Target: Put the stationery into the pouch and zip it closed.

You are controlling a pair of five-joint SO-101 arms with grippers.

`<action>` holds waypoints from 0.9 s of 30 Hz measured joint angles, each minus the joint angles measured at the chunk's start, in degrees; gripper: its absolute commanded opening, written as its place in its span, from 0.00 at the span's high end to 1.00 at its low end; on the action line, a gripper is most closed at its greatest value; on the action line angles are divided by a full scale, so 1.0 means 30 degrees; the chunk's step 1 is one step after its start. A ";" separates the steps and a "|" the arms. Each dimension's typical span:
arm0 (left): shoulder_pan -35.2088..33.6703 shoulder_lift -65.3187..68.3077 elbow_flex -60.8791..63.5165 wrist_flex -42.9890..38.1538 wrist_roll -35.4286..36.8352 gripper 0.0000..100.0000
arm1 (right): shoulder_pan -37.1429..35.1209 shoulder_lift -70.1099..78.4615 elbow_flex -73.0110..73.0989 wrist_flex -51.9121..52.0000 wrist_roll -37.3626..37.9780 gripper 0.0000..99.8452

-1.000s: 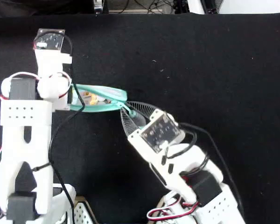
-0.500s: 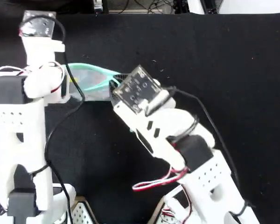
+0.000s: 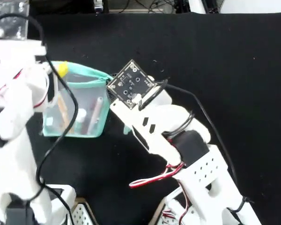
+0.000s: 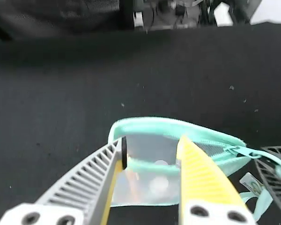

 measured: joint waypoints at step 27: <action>0.0176 -1.6440 2.4469 -0.7297 -0.1026 0.79 | -0.2374 -0.0029 -0.0440 0.0557 0.1348 0.99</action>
